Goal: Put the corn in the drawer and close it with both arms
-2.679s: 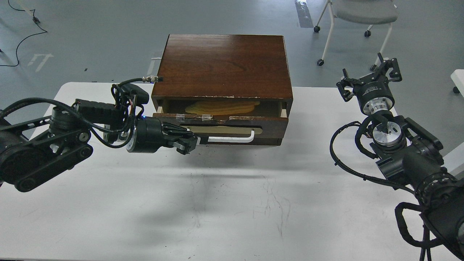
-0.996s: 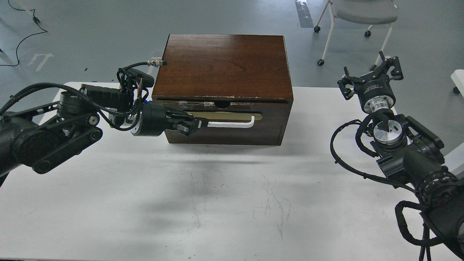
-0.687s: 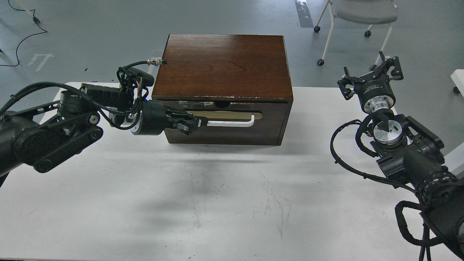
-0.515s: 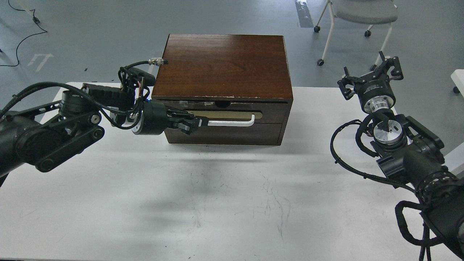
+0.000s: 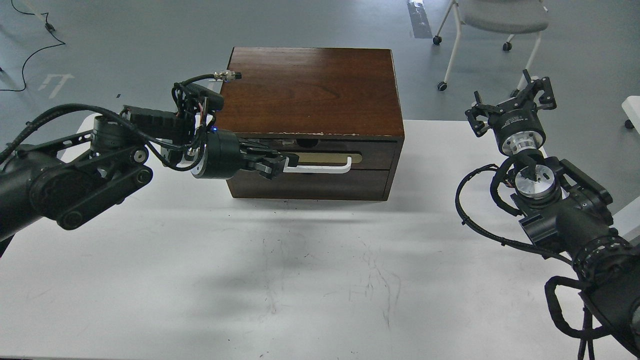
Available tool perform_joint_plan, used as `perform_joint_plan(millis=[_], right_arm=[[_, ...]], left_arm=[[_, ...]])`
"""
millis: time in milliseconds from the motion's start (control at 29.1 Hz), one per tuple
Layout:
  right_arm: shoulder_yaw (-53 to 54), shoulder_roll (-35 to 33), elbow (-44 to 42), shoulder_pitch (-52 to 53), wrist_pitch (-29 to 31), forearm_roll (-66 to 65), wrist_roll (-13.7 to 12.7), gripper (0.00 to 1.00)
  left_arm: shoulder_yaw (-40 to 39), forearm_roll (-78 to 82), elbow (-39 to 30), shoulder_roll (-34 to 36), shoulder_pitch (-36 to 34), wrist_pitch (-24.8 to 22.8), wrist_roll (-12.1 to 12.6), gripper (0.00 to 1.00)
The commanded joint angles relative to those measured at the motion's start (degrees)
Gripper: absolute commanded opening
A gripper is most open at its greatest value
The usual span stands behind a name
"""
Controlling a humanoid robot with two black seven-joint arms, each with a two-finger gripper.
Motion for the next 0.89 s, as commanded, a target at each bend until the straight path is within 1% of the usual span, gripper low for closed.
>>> perform_joint_plan(millis=[0, 34, 69, 103, 137, 172, 206, 240, 275, 343, 378, 412, 446, 515, 549, 653, 721, 756, 859], right_arm=[[0.00, 0.00, 0.09, 0.09, 0.26, 0.00, 0.00, 1.00], [0.00, 0.00, 0.09, 0.09, 0.26, 0.00, 0.00, 1.00], [0.00, 0.00, 0.09, 0.09, 0.26, 0.00, 0.00, 1.00], [0.00, 0.00, 0.09, 0.09, 0.52, 0.00, 0.00, 1.00], [-0.09, 0.00, 0.09, 0.09, 0.61, 0.00, 0.00, 1.00], [-0.09, 0.00, 0.09, 0.09, 0.61, 0.00, 0.00, 1.00], [-0.09, 0.00, 0.17, 0.09, 0.70, 0.00, 0.00, 1.00], [-0.09, 0.00, 0.17, 0.09, 0.79, 0.00, 0.00, 1.00], [-0.09, 0.00, 0.17, 0.01, 0.79, 0.00, 0.00, 1.00], [-0.09, 0.08, 0.26, 0.00, 0.79, 0.00, 0.00, 1.00], [-0.09, 0.17, 0.26, 0.09, 0.70, 0.00, 0.09, 1.00], [-0.09, 0.17, 0.26, 0.09, 0.61, 0.00, 0.09, 1.00], [-0.09, 0.26, 0.26, 0.18, 0.61, 0.00, 0.09, 1.00], [-0.18, 0.26, 0.26, 0.44, 0.53, 0.00, 0.09, 1.00], [-0.18, 0.17, 0.18, 0.79, 0.44, 0.00, 0.09, 1.00], [-0.18, 0.17, 0.17, 0.97, 0.09, 0.00, 0.00, 1.00], [-0.09, 0.09, 0.09, 0.88, 0.00, 0.00, 0.00, 1.00], [0.00, 0.09, -0.26, 0.88, -0.26, 0.00, 0.00, 1.00], [0.17, 0.17, -0.35, 0.71, -0.27, 0.35, -0.09, 1.00]], left_arm=[[-1.78, -6.05, -1.71, 1.89, -0.04, 0.00, -1.89, 0.00], [-2.83, -8.59, -1.62, 2.06, -0.04, 0.00, -1.89, 0.00], [-5.19, -13.84, -1.18, 2.68, -0.21, 0.00, -1.89, 0.11], [-7.56, -19.90, -0.48, 3.29, -0.13, 0.00, -1.89, 0.46], [-8.63, -23.61, 0.31, 3.47, -0.13, 0.00, -1.89, 0.72], [-9.68, -27.56, 1.79, 3.65, -0.04, 0.00, -1.89, 0.92], [-10.82, -35.00, 4.85, 3.82, 0.22, 0.00, -1.89, 0.95], [-11.10, -39.08, 6.80, 3.82, 0.23, 0.00, -1.89, 0.96], [-11.27, -46.34, 10.56, 3.82, 0.14, 0.00, -1.89, 0.97], [-11.27, -53.41, 14.97, 4.00, -0.04, 0.00, -1.89, 0.97], [-11.36, -59.19, 19.43, 4.00, -0.12, 0.00, -1.89, 0.97], [-11.45, -61.42, 21.48, 3.91, -0.13, 0.00, -1.89, 0.98], [-11.45, -66.58, 26.20, 3.56, -0.04, 0.00, -1.89, 0.98], [-11.45, -70.82, 30.18, 3.39, 0.14, 0.00, -1.89, 0.98], [-11.45, -74.41, 33.33, 2.95, 0.31, 0.00, -1.89, 0.98], [-11.36, -81.37, 40.10, -0.21, 0.75, 0.00, -1.89, 0.98], [-11.36, -83.14, 43.19, -1.44, 0.93, 0.00, -1.89, 0.98], [-11.36, -84.98, 45.82, -2.67, 1.45, 0.00, -1.89, 0.98], [-11.36, -89.64, 50.66, -5.92, 3.82, 0.00, -1.89, 0.98]])
